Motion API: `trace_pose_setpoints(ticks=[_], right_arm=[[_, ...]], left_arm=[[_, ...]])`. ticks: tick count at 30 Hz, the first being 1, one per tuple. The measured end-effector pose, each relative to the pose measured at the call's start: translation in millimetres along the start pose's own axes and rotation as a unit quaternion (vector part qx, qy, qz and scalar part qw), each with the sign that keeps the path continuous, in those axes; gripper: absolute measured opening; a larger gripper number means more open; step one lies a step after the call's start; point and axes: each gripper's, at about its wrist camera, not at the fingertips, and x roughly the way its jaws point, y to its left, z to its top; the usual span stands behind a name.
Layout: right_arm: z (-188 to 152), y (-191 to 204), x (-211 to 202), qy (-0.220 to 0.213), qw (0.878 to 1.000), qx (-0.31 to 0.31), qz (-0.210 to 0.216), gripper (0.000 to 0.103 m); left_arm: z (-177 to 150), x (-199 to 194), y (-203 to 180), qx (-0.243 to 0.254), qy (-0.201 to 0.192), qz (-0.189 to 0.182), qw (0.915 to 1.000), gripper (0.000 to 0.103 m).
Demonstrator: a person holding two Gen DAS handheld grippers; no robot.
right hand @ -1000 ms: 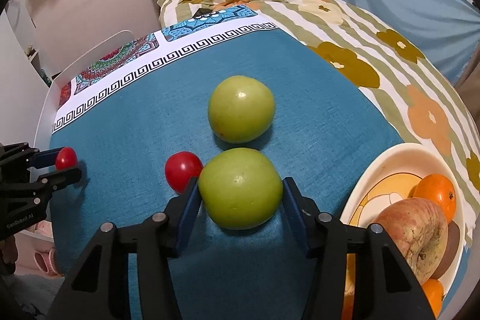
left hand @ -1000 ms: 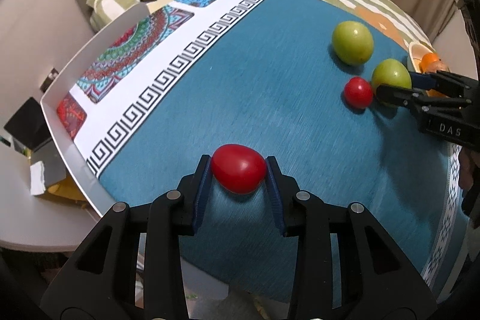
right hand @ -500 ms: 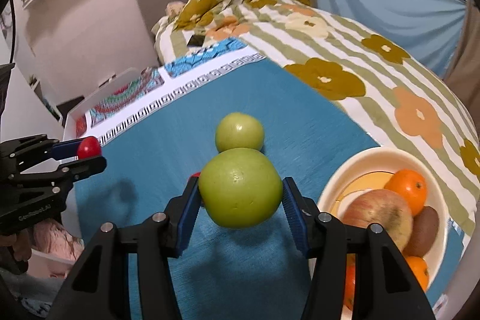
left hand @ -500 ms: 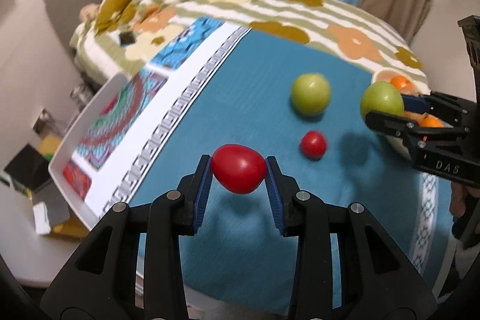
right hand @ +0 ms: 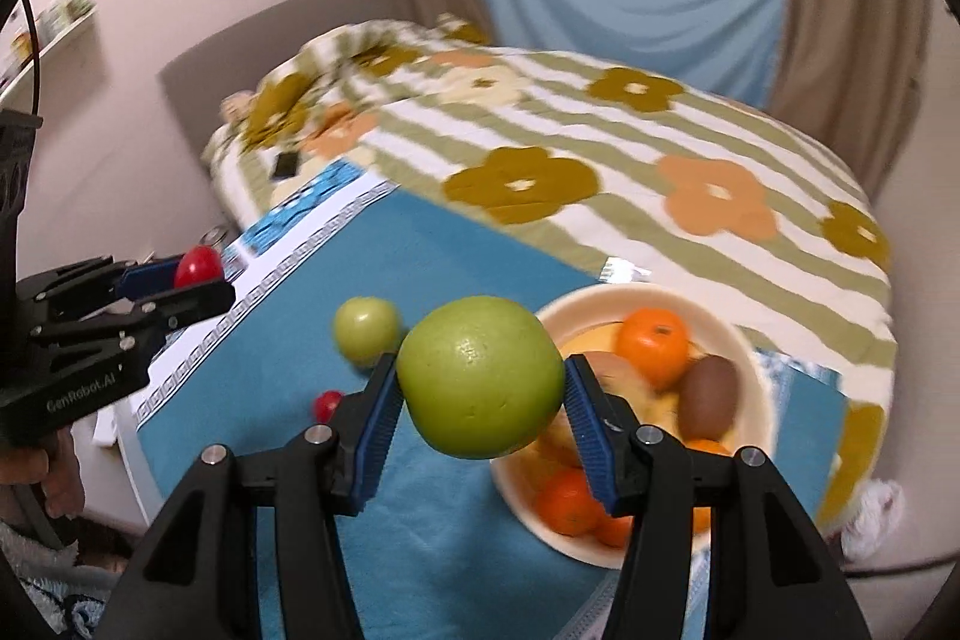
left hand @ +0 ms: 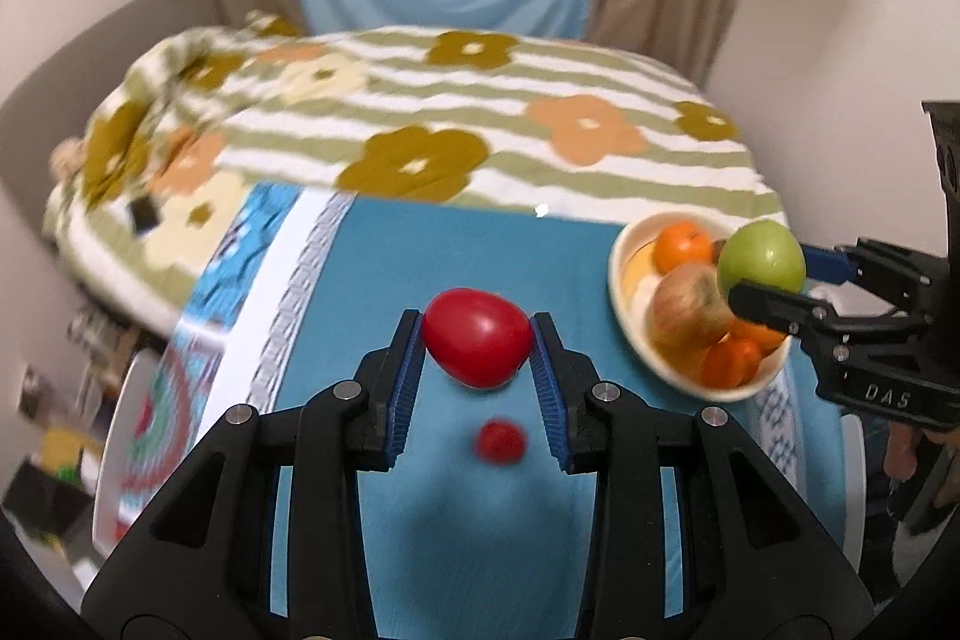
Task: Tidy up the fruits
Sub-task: 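Release the red tomato into the bowl with the left tool while the right carries the apple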
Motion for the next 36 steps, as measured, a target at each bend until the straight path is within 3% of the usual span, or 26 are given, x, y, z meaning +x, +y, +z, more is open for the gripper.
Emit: trace_pose_setpoints(ticks=[10,23,32,34,35,36], right_arm=[[-1,-42,-10,-0.011,0.993,0.091,-0.072,0.05],[-23,-93,-9,-0.008,0.972,0.192,-0.138,0.05],[-34,-112,-5,-0.008,0.961,0.237,-0.144,0.05],[-34,-113,-5,-0.008,0.96,0.24,-0.143,0.05],[-34,-113,-4,-0.008,0.96,0.241,-0.143,0.05],[-33,-112,-3,-0.008,0.96,0.241,-0.142,0.05]], left_arm=[[50,53,-44,0.075,0.012,-0.086,0.9935,0.04],[58,140,-101,0.153,0.08,-0.155,0.9727,0.04],[60,166,-115,0.172,0.102,-0.178,0.9635,0.041],[60,167,-115,0.176,0.106,-0.18,0.9619,0.057],[61,166,-115,0.178,0.104,-0.177,0.9623,0.085],[62,163,-114,0.179,0.096,-0.175,0.9633,0.103]])
